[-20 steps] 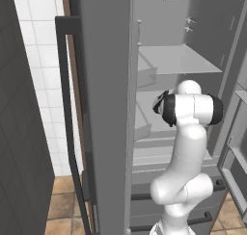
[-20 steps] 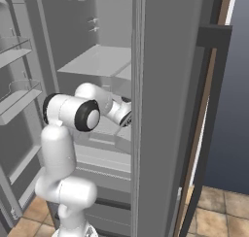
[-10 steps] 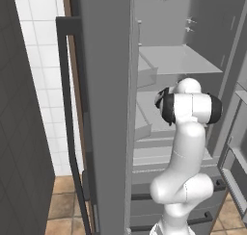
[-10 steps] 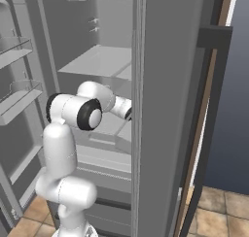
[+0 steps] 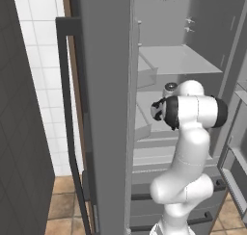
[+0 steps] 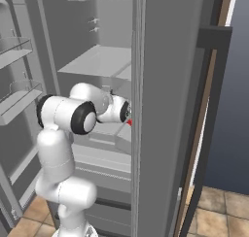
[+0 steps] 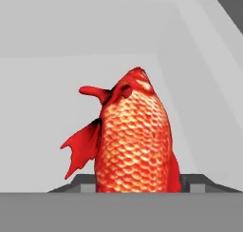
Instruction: Place one carrot and one fish in each tupperware on the nearby counter, to pack two identical lunches.
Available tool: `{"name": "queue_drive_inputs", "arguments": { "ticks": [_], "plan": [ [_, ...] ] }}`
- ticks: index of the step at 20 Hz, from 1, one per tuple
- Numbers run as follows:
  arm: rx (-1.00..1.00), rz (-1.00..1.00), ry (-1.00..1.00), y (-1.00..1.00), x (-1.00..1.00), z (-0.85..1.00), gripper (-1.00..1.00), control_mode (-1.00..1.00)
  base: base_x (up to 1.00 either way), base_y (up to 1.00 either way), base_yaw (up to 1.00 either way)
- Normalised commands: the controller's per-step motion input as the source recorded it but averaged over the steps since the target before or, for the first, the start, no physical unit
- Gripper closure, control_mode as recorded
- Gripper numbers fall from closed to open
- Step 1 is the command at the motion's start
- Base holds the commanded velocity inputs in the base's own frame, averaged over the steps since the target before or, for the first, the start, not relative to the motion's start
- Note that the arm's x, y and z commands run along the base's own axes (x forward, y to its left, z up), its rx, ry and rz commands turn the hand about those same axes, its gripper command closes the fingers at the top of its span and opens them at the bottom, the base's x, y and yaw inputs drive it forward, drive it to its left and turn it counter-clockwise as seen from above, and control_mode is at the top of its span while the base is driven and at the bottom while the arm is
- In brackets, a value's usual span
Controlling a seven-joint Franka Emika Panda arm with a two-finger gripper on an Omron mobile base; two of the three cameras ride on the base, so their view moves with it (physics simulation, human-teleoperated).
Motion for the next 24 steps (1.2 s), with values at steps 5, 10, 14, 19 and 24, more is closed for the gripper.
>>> {"name": "queue_drive_inputs", "arguments": {
  "ticks": [5,10,14,19,24],
  "plan": [
    [0.01,-0.08,-0.03,0.12,-1.00,-0.10,1.00,-1.00,0.00,0.00,0.00],
    [0.02,-0.01,0.00,0.00,-1.00,0.38,1.00,-1.00,0.00,0.00,0.00],
    [0.01,0.00,0.00,0.00,-1.00,0.68,1.00,-1.00,0.00,0.00,0.00],
    [0.02,0.00,0.04,0.00,-0.99,1.00,1.00,-1.00,0.00,0.00,0.00],
    [0.01,0.04,0.16,0.17,-1.00,0.77,1.00,-1.00,0.00,0.00,0.00]
  ]
}}
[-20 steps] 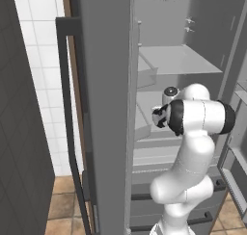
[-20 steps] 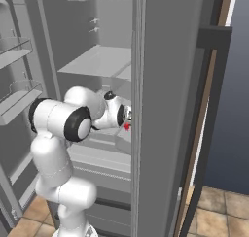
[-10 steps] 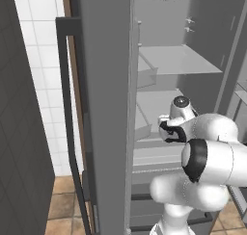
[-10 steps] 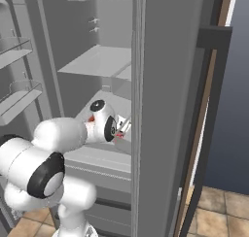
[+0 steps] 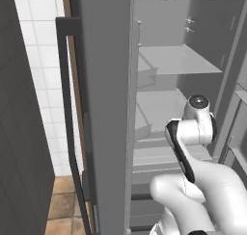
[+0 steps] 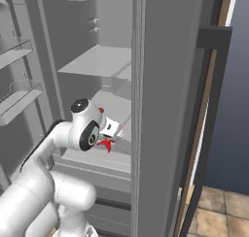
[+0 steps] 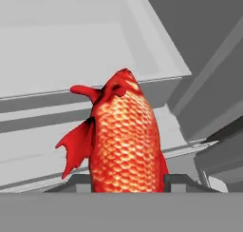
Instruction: Place one carrot and one fish in each tupperware on the nearby counter, to pack two identical lunches.
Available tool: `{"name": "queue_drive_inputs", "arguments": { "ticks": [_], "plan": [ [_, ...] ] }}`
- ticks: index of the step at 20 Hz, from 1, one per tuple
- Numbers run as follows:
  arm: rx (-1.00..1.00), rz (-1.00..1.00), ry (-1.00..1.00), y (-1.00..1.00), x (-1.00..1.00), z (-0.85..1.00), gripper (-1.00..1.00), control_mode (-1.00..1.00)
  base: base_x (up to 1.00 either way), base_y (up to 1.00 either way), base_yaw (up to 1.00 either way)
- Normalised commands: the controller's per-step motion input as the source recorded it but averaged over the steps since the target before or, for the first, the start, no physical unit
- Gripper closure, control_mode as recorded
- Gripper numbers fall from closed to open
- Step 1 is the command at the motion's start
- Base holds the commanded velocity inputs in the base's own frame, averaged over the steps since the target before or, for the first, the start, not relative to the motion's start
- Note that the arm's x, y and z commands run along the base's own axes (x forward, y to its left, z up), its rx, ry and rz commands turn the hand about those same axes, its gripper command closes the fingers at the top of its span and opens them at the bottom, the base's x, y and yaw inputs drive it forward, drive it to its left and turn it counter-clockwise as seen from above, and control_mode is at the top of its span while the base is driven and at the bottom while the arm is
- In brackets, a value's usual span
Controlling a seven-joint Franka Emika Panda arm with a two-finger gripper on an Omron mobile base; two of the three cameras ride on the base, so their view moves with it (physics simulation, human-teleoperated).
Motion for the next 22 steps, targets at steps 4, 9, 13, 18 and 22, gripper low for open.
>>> {"name": "queue_drive_inputs", "arguments": {
  "ticks": [4,9,13,18,22],
  "plan": [
    [0.11,0.07,0.15,0.38,-0.82,0.72,1.00,-1.00,0.00,0.00,0.00],
    [0.15,0.09,0.05,0.46,-0.47,0.87,1.00,-1.00,0.00,0.00,0.00],
    [0.13,0.11,0.00,0.06,-0.34,0.98,1.00,-1.00,0.00,0.00,0.00],
    [0.02,0.04,0.14,-0.04,-0.60,0.68,1.00,-1.00,0.00,0.00,0.00],
    [-0.01,0.01,0.22,0.03,-0.46,0.35,1.00,-1.00,0.00,0.00,0.00]
  ]
}}
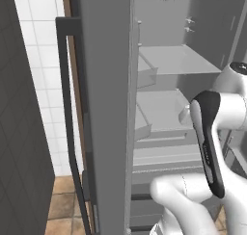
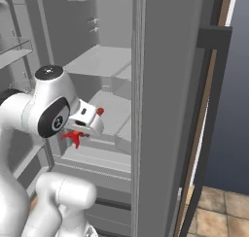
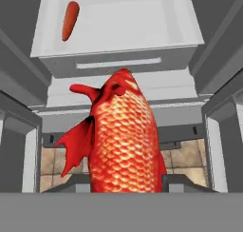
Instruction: Place one carrot and one fish in each tupperware on the nearby counter, to pack two identical lunches.
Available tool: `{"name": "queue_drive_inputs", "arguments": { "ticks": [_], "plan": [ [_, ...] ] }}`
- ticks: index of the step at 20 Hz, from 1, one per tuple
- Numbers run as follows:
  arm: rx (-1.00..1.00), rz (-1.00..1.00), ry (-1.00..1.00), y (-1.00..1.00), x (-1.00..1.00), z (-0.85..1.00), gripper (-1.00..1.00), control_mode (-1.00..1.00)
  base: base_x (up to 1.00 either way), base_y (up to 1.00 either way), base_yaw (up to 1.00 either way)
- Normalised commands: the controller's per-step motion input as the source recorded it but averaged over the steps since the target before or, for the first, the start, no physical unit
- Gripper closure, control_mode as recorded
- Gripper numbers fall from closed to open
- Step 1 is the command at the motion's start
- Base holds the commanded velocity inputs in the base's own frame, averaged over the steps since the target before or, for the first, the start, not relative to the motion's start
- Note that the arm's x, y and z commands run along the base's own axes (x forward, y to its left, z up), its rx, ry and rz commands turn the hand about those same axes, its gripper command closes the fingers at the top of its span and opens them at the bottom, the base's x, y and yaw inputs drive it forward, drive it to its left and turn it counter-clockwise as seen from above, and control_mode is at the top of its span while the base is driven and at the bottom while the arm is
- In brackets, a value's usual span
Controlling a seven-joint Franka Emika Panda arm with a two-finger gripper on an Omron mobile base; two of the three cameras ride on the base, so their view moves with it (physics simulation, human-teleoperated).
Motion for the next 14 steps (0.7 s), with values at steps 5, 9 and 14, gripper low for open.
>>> {"name": "queue_drive_inputs", "arguments": {
  "ticks": [5,9,14],
  "plan": [
    [-0.04,0.00,0.23,0.06,-0.52,0.42,1.00,-1.00,0.00,0.00,0.00],
    [-0.07,0.00,0.11,0.06,-0.61,0.09,1.00,-1.00,0.00,0.00,0.00],
    [-0.03,0.00,0.06,0.00,-0.26,-0.04,1.00,1.00,-0.09,0.00,0.00]
  ]
}}
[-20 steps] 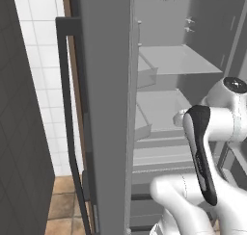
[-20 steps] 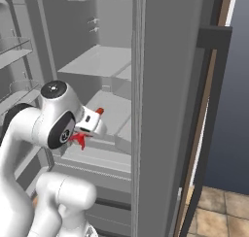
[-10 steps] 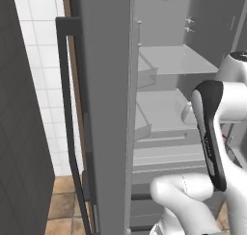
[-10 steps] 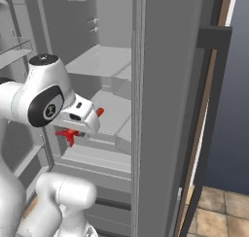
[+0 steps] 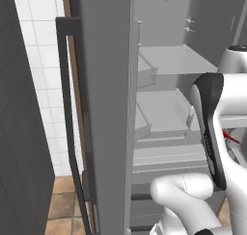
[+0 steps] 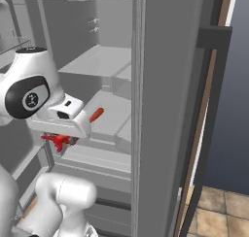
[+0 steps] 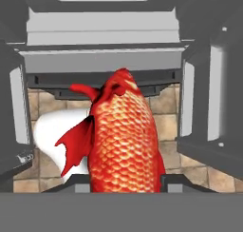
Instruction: Place one carrot and one fish in each tupperware on the nearby counter, to pack two identical lunches.
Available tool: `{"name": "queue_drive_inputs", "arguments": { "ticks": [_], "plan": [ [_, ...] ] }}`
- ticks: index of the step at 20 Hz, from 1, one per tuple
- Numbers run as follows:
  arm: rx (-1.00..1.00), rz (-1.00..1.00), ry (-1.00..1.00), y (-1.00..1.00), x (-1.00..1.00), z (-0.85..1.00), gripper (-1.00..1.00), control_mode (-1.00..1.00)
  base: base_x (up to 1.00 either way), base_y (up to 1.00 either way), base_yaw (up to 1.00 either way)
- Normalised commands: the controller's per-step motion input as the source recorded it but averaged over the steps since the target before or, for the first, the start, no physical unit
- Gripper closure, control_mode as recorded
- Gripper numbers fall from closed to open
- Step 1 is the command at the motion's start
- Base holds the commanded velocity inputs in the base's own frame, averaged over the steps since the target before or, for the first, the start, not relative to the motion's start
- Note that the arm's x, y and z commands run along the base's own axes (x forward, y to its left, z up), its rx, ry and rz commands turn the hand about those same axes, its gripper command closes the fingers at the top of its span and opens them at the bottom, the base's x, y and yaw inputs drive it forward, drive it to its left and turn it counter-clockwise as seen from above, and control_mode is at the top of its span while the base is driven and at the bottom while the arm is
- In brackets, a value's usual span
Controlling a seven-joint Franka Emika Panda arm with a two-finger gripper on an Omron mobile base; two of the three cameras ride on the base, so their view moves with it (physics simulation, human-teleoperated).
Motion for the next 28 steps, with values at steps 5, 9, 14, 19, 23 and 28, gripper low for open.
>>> {"name": "queue_drive_inputs", "arguments": {
  "ticks": [5,9,14,19,23,28],
  "plan": [
    [0.00,0.00,0.00,0.00,0.00,0.00,1.00,1.00,-0.37,0.00,0.00],
    [0.00,0.00,0.00,0.00,0.00,0.00,1.00,1.00,-0.95,0.00,0.00],
    [0.00,0.00,0.00,0.00,0.00,0.00,1.00,1.00,-1.00,-0.02,0.00],
    [0.00,0.00,0.00,0.00,0.00,0.00,1.00,1.00,-0.95,-0.34,0.00],
    [0.00,0.00,0.00,0.00,0.00,0.00,1.00,1.00,-0.67,-0.70,0.00],
    [0.00,0.00,0.00,0.00,0.00,0.00,1.00,1.00,-0.39,-1.00,0.00]
  ]
}}
